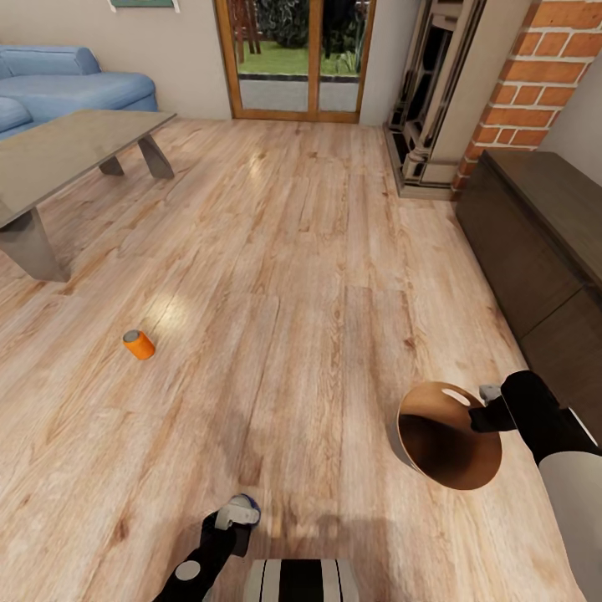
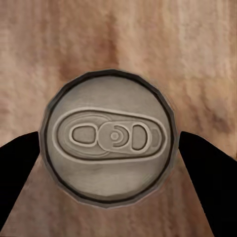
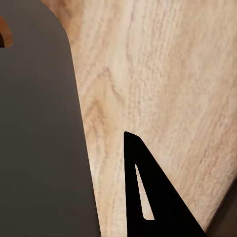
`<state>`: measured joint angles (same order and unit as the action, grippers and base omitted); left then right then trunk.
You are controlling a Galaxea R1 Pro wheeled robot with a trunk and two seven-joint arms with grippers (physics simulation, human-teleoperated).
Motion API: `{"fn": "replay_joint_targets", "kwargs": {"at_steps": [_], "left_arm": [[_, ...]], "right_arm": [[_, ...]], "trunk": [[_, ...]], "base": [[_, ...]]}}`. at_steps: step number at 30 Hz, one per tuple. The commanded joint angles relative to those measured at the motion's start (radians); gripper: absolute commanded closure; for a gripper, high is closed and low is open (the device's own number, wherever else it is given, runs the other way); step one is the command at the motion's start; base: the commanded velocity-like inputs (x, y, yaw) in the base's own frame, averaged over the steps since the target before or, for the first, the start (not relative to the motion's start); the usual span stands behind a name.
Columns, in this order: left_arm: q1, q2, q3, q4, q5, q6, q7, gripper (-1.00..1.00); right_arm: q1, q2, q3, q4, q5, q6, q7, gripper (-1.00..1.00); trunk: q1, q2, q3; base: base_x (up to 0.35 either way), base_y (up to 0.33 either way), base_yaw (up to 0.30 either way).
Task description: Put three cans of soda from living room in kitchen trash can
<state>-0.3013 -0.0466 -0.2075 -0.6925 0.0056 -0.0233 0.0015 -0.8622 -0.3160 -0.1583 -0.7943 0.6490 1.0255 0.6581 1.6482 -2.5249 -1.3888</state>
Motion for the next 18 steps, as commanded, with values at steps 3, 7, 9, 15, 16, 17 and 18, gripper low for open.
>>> {"fn": "replay_joint_targets", "kwargs": {"at_steps": [3,7,9,15,16,17,18], "left_arm": [[0.000,0.000,0.001,-0.008,-0.001,0.004,0.000,1.00],[0.001,0.000,0.002,-0.013,0.000,0.006,-0.002,1.00],[0.001,0.001,0.002,-0.014,0.000,0.006,-0.002,1.00],[0.001,0.000,0.002,-0.014,0.001,0.006,-0.003,1.00],[0.001,0.000,0.002,-0.014,0.001,0.006,-0.003,1.00],[0.001,0.000,0.002,-0.014,0.001,0.006,-0.003,1.00],[0.001,0.000,0.002,-0.014,0.001,0.006,-0.003,1.00]], "right_arm": [[0.000,0.000,0.000,0.000,-0.011,0.003,0.000,1.00],[0.001,0.000,0.003,0.000,-0.011,0.002,0.000,1.00],[0.001,0.000,0.005,0.000,-0.011,0.002,0.000,1.00],[0.002,0.001,0.006,0.000,-0.011,0.003,0.000,1.00],[0.002,0.001,0.006,0.001,-0.011,0.003,0.000,1.00],[0.002,0.001,0.007,0.000,-0.011,0.003,0.000,1.00],[0.002,0.001,0.007,0.000,-0.011,0.004,0.000,1.00]], "trunk": [[0.000,0.000,0.000],[0.000,0.000,0.000],[0.000,0.000,0.000],[0.000,0.000,0.000],[0.000,0.000,0.000],[0.000,0.000,0.000],[0.000,0.000,0.000]], "base": [[0.000,0.000,0.000],[0.000,0.000,0.000],[0.000,0.000,0.000],[0.000,0.000,0.000],[0.000,0.000,0.000],[0.000,0.000,0.000],[0.000,0.000,0.000]]}}
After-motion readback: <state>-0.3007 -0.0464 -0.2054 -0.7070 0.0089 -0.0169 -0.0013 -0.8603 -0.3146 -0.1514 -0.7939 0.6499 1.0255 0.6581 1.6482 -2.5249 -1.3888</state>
